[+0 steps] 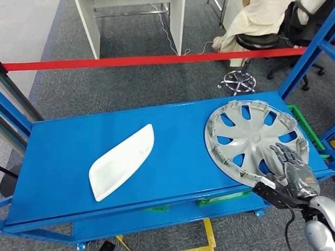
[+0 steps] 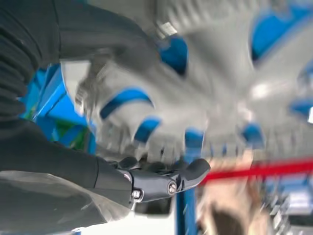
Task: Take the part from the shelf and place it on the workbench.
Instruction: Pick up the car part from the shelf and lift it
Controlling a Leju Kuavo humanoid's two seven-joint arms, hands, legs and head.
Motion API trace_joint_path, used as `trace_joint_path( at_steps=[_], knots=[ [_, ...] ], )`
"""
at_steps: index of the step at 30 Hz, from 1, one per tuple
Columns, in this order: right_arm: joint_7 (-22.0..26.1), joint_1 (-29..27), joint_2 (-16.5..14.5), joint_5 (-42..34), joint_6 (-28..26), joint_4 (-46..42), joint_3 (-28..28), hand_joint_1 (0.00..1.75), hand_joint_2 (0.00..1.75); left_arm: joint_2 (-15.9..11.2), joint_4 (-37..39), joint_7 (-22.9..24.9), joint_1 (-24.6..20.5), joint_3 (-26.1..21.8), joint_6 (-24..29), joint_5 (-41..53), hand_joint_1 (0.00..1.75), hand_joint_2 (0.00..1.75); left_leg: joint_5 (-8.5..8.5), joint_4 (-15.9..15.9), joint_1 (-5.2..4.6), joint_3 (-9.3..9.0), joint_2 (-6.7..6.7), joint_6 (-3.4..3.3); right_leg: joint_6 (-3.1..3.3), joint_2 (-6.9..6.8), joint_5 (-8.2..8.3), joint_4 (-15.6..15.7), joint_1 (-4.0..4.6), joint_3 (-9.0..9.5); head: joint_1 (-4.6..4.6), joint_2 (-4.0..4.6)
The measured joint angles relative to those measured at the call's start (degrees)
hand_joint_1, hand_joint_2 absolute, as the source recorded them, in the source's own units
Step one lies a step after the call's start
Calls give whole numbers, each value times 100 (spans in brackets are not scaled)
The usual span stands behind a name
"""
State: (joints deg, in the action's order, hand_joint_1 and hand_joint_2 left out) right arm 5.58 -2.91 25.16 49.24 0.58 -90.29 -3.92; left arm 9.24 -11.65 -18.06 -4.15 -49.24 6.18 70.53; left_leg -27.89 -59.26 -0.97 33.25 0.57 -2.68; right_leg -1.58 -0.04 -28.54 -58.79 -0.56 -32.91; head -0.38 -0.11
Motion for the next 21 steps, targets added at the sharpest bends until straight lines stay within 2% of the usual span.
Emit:
trace_joint_path(
  at_steps=[2, 4, 5, 7, 8, 9, 10, 12, 13, 14, 15, 18, 20, 21],
  knots=[
    [59, -4, 226, -159, 309, -13, 140, 0, 175, 4, 0, -2, -4, 3, -2, 7, 0, 0, -7, -12, -1, 15, 1, 44, 18, 3, -8, 51, -7, 24, 2, 0],
    [98, -67, 461, -283, 548, -61, 284, 0, 175, 6, 0, -2, -5, 4, -3, 7, 0, 0, -139, -182, 4, 63, -5, 115, 53, -13, 0, 87, -34, 69, 19, 0],
    [105, -110, 566, -322, 618, -87, 347, 0, 175, 7, 0, -3, -6, 4, -3, 7, 0, 0, -288, -433, 15, 167, -9, 156, 73, -27, -2, 101, -46, 92, 28, 0],
    [111, -182, 711, -365, 666, -125, 435, 0, 175, 9, 0, -2, 2, 4, -2, 7, 0, 0, -625, -1169, 52, 505, -14, 210, 97, -43, -16, 100, -48, 108, 43, 0],
    [112, -205, 756, -375, 675, -140, 468, 0, 175, 8, 0, -3, 9, 4, -2, 7, 0, 0, -716, -1474, 69, 655, -14, 226, 102, -43, -21, 98, -49, 112, 42, 0],
    [113, -224, 795, -380, 681, -152, 499, 0, 175, 8, 0, -2, 15, 4, -2, 7, 0, 0, -691, -1594, 83, 721, -15, 236, 102, -39, -27, 98, -49, 119, 44, 0],
    [113, -240, 829, -380, 687, -160, 527, 0, 175, 7, 0, -2, 17, 4, -2, 7, 0, 0, -561, -1502, 95, 690, -15, 239, 100, -35, -35, 97, -51, 131, 43, 0],
    [108, -253, 879, -377, 686, -177, 573, 0, 175, 7, 0, -2, 15, 4, -2, 7, 0, 0, -141, -827, 111, 396, -16, 223, 82, -24, -62, 96, -54, 168, 44, 0],
    [102, -253, 895, -365, 666, -194, 592, 0, 175, 8, 0, -3, 13, 4, -2, 7, 0, 0, -3, -482, 109, 238, -15, 210, 64, -18, -78, 87, -45, 177, 43, 0],
    [91, -255, 907, -340, 624, -219, 610, 0, 175, 9, 0, -3, 9, 4, -2, 7, 0, 0, 59, -230, 105, 127, -15, 189, 39, -13, -87, 79, -36, 173, 42, 0],
    [76, -258, 915, -296, 564, -249, 629, 0, 175, 11, 0, -4, 8, 4, -1, 5, 0, 0, 52, -110, 97, 79, -14, 170, 14, -11, -89, 75, -29, 162, 37, 0],
    [1, -269, 918, -61, 269, -384, 715, 0, 175, 21, 0, -4, 20, 2, 1, -6, 0, 0, 33, -22, 91, 57, -10, 99, -72, -11, -105, 84, -39, 143, 32, 0],
    [-51, -272, 918, 74, 83, -497, 774, 0, 175, 34, 0, -4, 17, 0, 3, -13, 0, 0, 54, 24, 111, 36, -14, 36, -114, -9, -289, -177, -48, 7, 12, 0],
    [-68, -280, 918, 114, 30, -549, 801, 0, 175, 43, 0, -4, 12, -1, 4, -15, 0, 0, 57, 33, 116, 30, -17, 11, -128, -8, -452, -488, -52, -152, 1, 0]
  ],
)
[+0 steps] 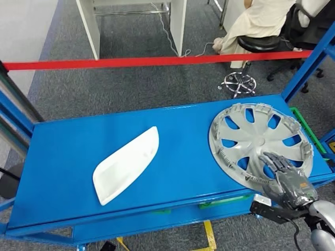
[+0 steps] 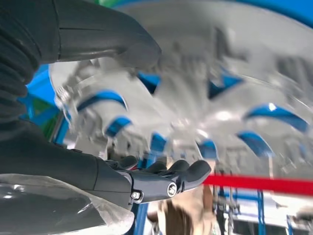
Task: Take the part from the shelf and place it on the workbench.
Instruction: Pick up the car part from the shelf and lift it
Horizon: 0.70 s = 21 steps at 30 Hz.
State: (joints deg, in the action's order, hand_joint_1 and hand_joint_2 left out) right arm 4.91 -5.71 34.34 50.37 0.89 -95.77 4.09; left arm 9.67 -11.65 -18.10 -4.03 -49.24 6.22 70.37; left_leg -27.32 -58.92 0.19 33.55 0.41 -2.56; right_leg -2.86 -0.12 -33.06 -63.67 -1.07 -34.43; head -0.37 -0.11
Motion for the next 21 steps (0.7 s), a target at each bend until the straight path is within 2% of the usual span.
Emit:
trace_joint_path(
  at_steps=[2, 3, 4, 5, 6, 7, 8, 10, 13, 14, 15, 17, 18, 19, 20, 21],
  knots=[
    [-32, -54, 3, 24, -10, -95, 48, 0, 175, 13, 0, 0, -2, 0, 1, -4, 0, 0, -8, -1, -7, -1, 0, -30, -20, 1, -282, -745, -1, -378, -15, 0],
    [-56, -100, 13, 11, 38, -149, 67, 0, 175, 16, 0, 0, 3, -1, 1, -6, 0, 0, -13, -1, -11, -6, 1, -36, -27, 1, -302, -960, -1, -504, -15, 0],
    [-84, -141, 35, -27, 122, -208, 79, 0, 175, 16, 0, 0, 7, -1, 2, -5, 0, 0, -19, -2, -13, -13, 3, -41, -30, 1, -211, -965, -2, -533, -16, 0],
    [-113, -174, 73, -80, 227, -267, 86, 0, 175, 17, 0, 0, 10, -2, 2, -4, 0, 0, -26, -2, -13, -26, 5, -41, -28, 0, -25, -753, -3, -456, -16, 0],
    [-138, -203, 134, -149, 346, -327, 85, 0, 175, 18, 0, 0, 10, -3, 3, -2, 0, 0, -36, -3, -14, -40, 8, -34, -25, -2, 205, -393, -6, -302, -16, 0],
    [-156, -230, 214, -226, 461, -375, 79, 0, 175, 18, 0, 0, 8, -3, 3, 1, 0, 0, -50, -9, -26, -50, 11, -18, -20, -3, 370, -29, -3, -132, -17, 0],
    [-176, -269, 314, -304, 570, -424, 70, 0, 175, 19, 0, 0, 5, -4, 3, 3, 0, 0, -62, -23, -39, -49, 17, 3, -5, -3, 460, 276, 0, 21, -14, 0],
    [-203, -380, 529, -456, 774, -495, 41, 0, 175, 18, 0, -1, 9, -4, 8, 5, 0, 0, -67, -42, -63, -31, 25, 48, 30, 5, 451, 505, 12, 148, -7, 0],
    [-223, -532, 790, -640, 996, -558, 19, 0, 175, 11, 0, -2, 18, -4, 19, 16, 0, 0, -139, -118, -59, -10, 21, 122, 104, 11, 451, 530, -10, 171, 1, 0],
    [-230, -562, 857, -687, 1043, -578, 18, 0, 175, 10, 0, -2, 15, -4, 22, 20, 0, 0, -251, -275, -55, 47, 16, 153, 133, 7, 454, 538, -22, 184, 8, 0],
    [-240, -589, 913, -726, 1076, -596, 18, 0, 175, 9, 0, -2, 12, -4, 26, 22, 0, 0, -419, -561, -47, 163, 10, 181, 156, -1, 451, 542, -28, 198, 13, 0],
    [-262, -633, 987, -779, 1108, -614, 19, 0, 175, 10, 0, -2, 14, -4, 30, 22, 0, 0, -756, -1313, -35, 490, 5, 212, 185, -11, 439, 541, -22, 215, 19, 0],
    [-276, -651, 1010, -799, 1114, -618, 21, 0, 175, 10, 0, -2, 19, -5, 30, 23, 0, 0, -823, -1583, -32, 612, 4, 214, 191, -12, 435, 541, -18, 224, 19, 0],
    [-292, -665, 1031, -812, 1117, -624, 22, 0, 175, 9, 0, -2, 25, -5, 31, 24, 0, 0, -773, -1648, -32, 646, 4, 205, 195, -11, 430, 541, -14, 234, 19, 0],
    [-310, -678, 1052, -820, 1121, -632, 24, 0, 175, 9, 0, -2, 28, -6, 33, 24, 0, 0, -625, -1507, -34, 586, 4, 187, 197, -8, 424, 541, -10, 248, 19, 0],
    [-333, -694, 1076, -824, 1127, -640, 24, 0, 175, 8, 0, -2, 29, -7, 35, 26, 0, 0, -405, -1173, -38, 436, 4, 157, 196, -6, 416, 541, -7, 265, 19, 0]
  ],
)
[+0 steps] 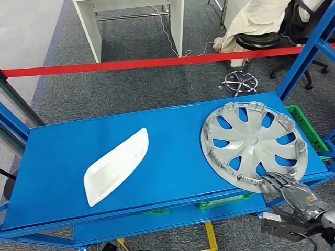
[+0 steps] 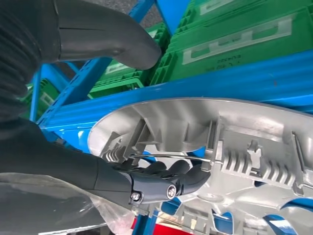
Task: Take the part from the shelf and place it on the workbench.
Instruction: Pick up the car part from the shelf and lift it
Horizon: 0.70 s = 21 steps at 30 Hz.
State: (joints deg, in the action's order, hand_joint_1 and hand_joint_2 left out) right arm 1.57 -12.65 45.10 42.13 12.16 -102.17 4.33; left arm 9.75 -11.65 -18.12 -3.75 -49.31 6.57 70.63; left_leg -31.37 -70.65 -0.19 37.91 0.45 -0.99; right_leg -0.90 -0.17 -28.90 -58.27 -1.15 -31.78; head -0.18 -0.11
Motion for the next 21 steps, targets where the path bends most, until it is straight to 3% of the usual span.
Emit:
trace_joint_path(
  at_steps=[2, 3, 6, 8, 11, 12, 13, 14, 17, 18, 20, 21],
  knots=[
    [-55, -29, 50, -1, 14, -9, 1, 0, 175, -1, 0, 0, -4, -2, 6, 5, 0, 0, 313, 718, -17, -321, 0, -62, -17, 5, -20, -8, 16, 13, -4, 0],
    [-82, -41, 75, 0, 21, -9, 1, 0, 175, -2, 0, 0, -8, -3, 10, 8, 0, 0, 365, 949, -25, -417, 0, -81, -37, 6, -22, -14, 25, 2, -4, 0],
    [-149, -71, 138, 29, 25, -9, 3, 0, 175, 1, 0, 0, -9, -12, 20, 13, 0, 0, 348, 1123, -29, -464, 0, -118, -121, 7, -13, 0, 22, -29, -7, 0],
    [-192, -94, 170, 87, 9, -8, 4, 0, 175, 6, 0, -1, -9, -24, 25, 15, 0, 0, 385, 1191, -8, -489, -7, -176, -169, 7, -133, -130, 11, -99, -21, 0],
    [-267, -112, 191, 214, -28, 13, 29, 0, 175, 10, 0, -2, -19, -43, 27, 21, 0, 0, 404, 1220, -3, -497, -17, -217, -224, 10, -605, -1071, 1, -547, -51, 0],
    [-297, -117, 191, 277, -50, 30, 45, 0, 175, 11, 0, -2, -17, -47, 27, 23, 0, 0, 402, 1219, -5, -498, -19, -219, -242, 9, -696, -1377, -2, -699, -52, 0],
    [-327, -121, 190, 347, -75, 53, 62, 0, 175, 11, 0, -2, -15, -51, 27, 27, 0, 0, 399, 1218, -7, -500, -21, -221, -257, 9, -688, -1518, -5, -779, -52, 0],
    [-357, -122, 190, 427, -102, 82, 78, 0, 175, 11, 0, -2, -15, -55, 28, 30, 0, 0, 397, 1217, -6, -505, -21, -221, -268, 8, -568, -1434, -10, -750, -52, 0],
    [-447, -81, 169, 744, -213, 208, 134, 0, 175, 19, 0, -2, -21, -61, 32, 48, 0, 0, 375, 1202, -16, -522, -12, -183, -271, 7, -46, -362, -33, -242, -56, 0],
    [-470, -52, 143, 870, -278, 261, 155, 0, 175, 22, 0, -2, -23, -62, 34, 57, 0, 0, 372, 1193, -29, -516, -8, -153, -250, 14, 20, -109, -33, -112, -52, 0],
    [-494, 25, 33, 1118, -450, 391, 191, 0, 175, 24, 0, -1, -23, -66, 36, 73, 0, 0, 381, 1178, -45, -499, -4, -97, -191, 33, 15, 20, -11, -35, -42, 0],
    [-503, 62, -50, 1243, -552, 470, 204, 0, 131, 26, 0, -1, -25, -67, 36, 79, 0, 0, 381, 1177, -39, -501, -4, -70, -153, 38, 26, 18, -10, -35, -37, 0]
  ],
)
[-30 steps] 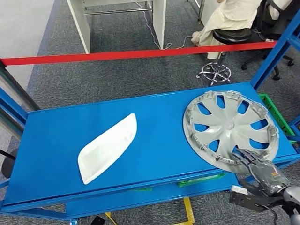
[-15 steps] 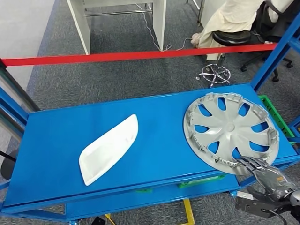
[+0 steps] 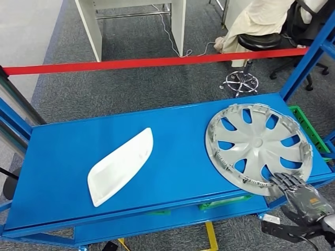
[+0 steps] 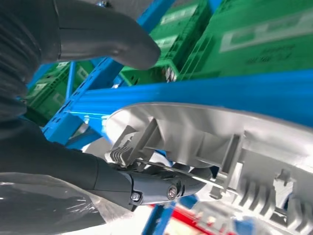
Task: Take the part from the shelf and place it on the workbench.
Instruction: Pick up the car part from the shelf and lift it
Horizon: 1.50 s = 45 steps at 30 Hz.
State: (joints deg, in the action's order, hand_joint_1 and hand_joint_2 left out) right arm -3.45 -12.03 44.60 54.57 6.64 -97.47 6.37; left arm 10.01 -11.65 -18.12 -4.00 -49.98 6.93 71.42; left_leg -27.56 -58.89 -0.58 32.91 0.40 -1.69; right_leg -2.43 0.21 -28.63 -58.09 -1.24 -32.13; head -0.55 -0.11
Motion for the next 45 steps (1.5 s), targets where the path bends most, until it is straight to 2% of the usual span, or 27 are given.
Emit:
trace_joint_path(
  at_steps=[2, 3, 5, 6, 7, 8, 9, 11, 13, 14, 16, 18, 21, 22, 23, 24, 26, 28, 31, 33, 36, 37, 38, 39, 42, 43, 45],
  knots=[
    [-12, 88, -185, 186, -181, 165, 26, 0, 44, 2, 0, 1, -5, -2, -1, 7, 0, 0, -109, -126, 17, 34, -4, 60, 69, -5, 17, 23, -7, 21, 11, 0],
    [-15, 131, -272, 237, -253, 238, 35, 0, 0, 3, 0, 1, -9, -3, -2, 11, 0, 0, -249, -337, 24, 117, -6, 92, 104, -13, 25, 35, -15, 32, 21, 0],
    [-7, 196, -428, 267, -351, 357, 45, 0, 0, 4, 0, 1, -5, -4, -5, 19, 0, 0, -603, -1037, 38, 414, -10, 136, 149, -24, 28, 39, -15, 38, 38, 0],
    [1, 220, -498, 271, -386, 408, 46, 0, 0, 3, 0, 1, 1, -5, -6, 20, 0, 0, -726, -1370, 43, 558, -10, 147, 157, -25, 29, 38, -12, 38, 36, 0],
    [8, 242, -558, 276, -415, 453, 44, 0, 0, 3, 0, 0, 8, -7, -7, 21, 0, 0, -754, -1556, 46, 635, -10, 151, 160, -24, 29, 37, -9, 40, 36, 0],
    [14, 264, -613, 285, -441, 496, 36, 0, 0, 2, 0, -2, 13, -8, -6, 21, 0, 0, -666, -1516, 47, 607, -10, 146, 160, -20, 29, 37, -7, 45, 36, 0],
    [20, 280, -659, 293, -461, 531, 22, 0, 0, -1, 0, -7, 15, -10, -4, 21, 0, 0, -497, -1275, 47, 485, -11, 134, 160, -17, 29, 37, -6, 53, 36, 0],
    [31, 294, -720, 304, -485, 571, -20, 0, 0, -6, 0, -21, 9, -13, 0, 21, 0, 0, -152, -495, 44, 102, -10, 97, 145, -13, 23, 29, 7, 65, 37, 0],
    [40, 298, -745, 305, -492, 592, -56, 0, 0, -9, 0, -37, 1, -14, 1, 22, 0, 0, -54, -49, 36, -99, -7, 66, 101, -11, 27, 22, 26, 50, 31, 0],
    [43, 299, -753, 305, -493, 603, -67, 0, 0, -10, 0, -44, 2, -14, 1, 22, 0, 0, -70, -4, 28, -107, -5, 50, 70, -10, 37, 28, 31, 41, 28, 0],
    [50, 296, -768, 305, -493, 624, -73, 0, 87, -11, 0, -60, 11, -14, 1, 23, 0, 0, -36, 32, 34, -96, -7, -13, 4, -9, 42, 42, 17, 23, 25, 0],
    [62, 287, -783, 304, -492, 650, -77, 0, 175, -11, 0, -71, 9, -14, -9, 25, 0, 0, 6, 76, 53, -93, -15, -83, -45, -14, -128, -172, 9, -97, 7, 0],
    [100, 276, -813, 305, -499, 704, -78, 0, 175, -16, 0, -76, 14, -16, -42, 29, 0, 0, 23, 83, 43, -66, -23, -126, -79, -18, -645, -1214, 6, -583, -8, 0],
    [115, 270, -827, 304, -503, 721, -79, 0, 175, -20, 0, -77, 22, -18, -50, 30, 0, 0, 23, 81, 37, -62, -25, -129, -85, -18, -705, -1465, 6, -698, -6, 0],
    [131, 263, -840, 304, -510, 735, -82, 0, 175, -25, 0, -77, 30, -20, -56, 32, 0, 0, 22, 79, 34, -63, -27, -131, -87, -19, -652, -1506, 6, -717, -7, 0],
    [145, 260, -852, 303, -515, 745, -91, 0, 175, -28, 0, -78, 34, -21, -62, 34, 0, 0, 19, 76, 34, -68, -27, -129, -84, -20, -485, -1291, 4, -611, -6, 0],
    [176, 265, -870, 303, -522, 757, -122, 0, 175, -36, 0, -79, 34, -23, -71, 38, 0, 0, 6, 66, 30, -78, -25, -109, -69, -23, -119, -521, 5, -230, -7, 0],
    [208, 281, -882, 302, -525, 761, -151, 0, 175, -47, 0, -81, 32, -24, -79, 38, 0, 0, -6, 47, 13, -68, -25, -62, -28, -16, 2, -17, 20, 34, 0, 0],
    [236, 296, -892, 300, -528, 762, -179, 0, 175, -66, 0, -83, 36, -26, -88, 38, 0, 0, -3, 41, 21, -62, -25, 26, 60, -10, 5, 71, 37, 88, 4, 0],
    [242, 307, -894, 299, -528, 762, -198, 0, 175, -74, 0, -83, 34, -27, -89, 38, 0, 0, -157, -153, 35, 5, -25, 92, 126, -25, 27, 98, 21, 108, 17, 0],
    [244, 319, -899, 304, -529, 772, -207, 0, 175, -77, 0, -83, 41, -27, -86, 39, 0, 0, -675, -1141, 57, 418, -25, 157, 176, -48, 31, 106, 14, 116, 33, 0],
    [244, 326, -905, 315, -534, 785, -207, 0, 175, -77, 0, -83, 46, -27, -86, 42, 0, 0, -763, -1427, 63, 537, -25, 167, 178, -49, 30, 105, 15, 117, 32, 0],
    [245, 335, -914, 333, -546, 804, -207, 0, 175, -77, 0, -83, 51, -27, -85, 45, 0, 0, -744, -1533, 70, 577, -25, 171, 178, -49, 29, 104, 15, 120, 32, 0],
    [245, 345, -926, 355, -562, 826, -206, 0, 175, -78, 0, -83, 54, -27, -84, 49, 0, 0, -619, -1420, 77, 518, -25, 169, 177, -47, 29, 102, 14, 126, 32, 0],
    [230, 370, -956, 447, -622, 895, -209, 0, 175, -77, 0, -83, 49, -27, -77, 55, 0, 0, -118, -360, 92, 27, -22, 144, 142, -41, 14, 85, 24, 135, 29, 0],
    [221, 380, -961, 484, -641, 922, -214, 0, 175, -76, 0, -83, 46, -27, -76, 56, 0, 0, -59, -124, 91, -72, -20, 129, 113, -39, 14, 77, 33, 122, 24, 0],
    [210, 395, -975, 537, -678, 978, -229, 0, 175, -75, 0, -83, 46, -27, -76, 57, 0, 0, -67, 9, 75, -108, -16, 83, 50, -33, 28, 77, 46, 96, 20, 0]
  ],
)
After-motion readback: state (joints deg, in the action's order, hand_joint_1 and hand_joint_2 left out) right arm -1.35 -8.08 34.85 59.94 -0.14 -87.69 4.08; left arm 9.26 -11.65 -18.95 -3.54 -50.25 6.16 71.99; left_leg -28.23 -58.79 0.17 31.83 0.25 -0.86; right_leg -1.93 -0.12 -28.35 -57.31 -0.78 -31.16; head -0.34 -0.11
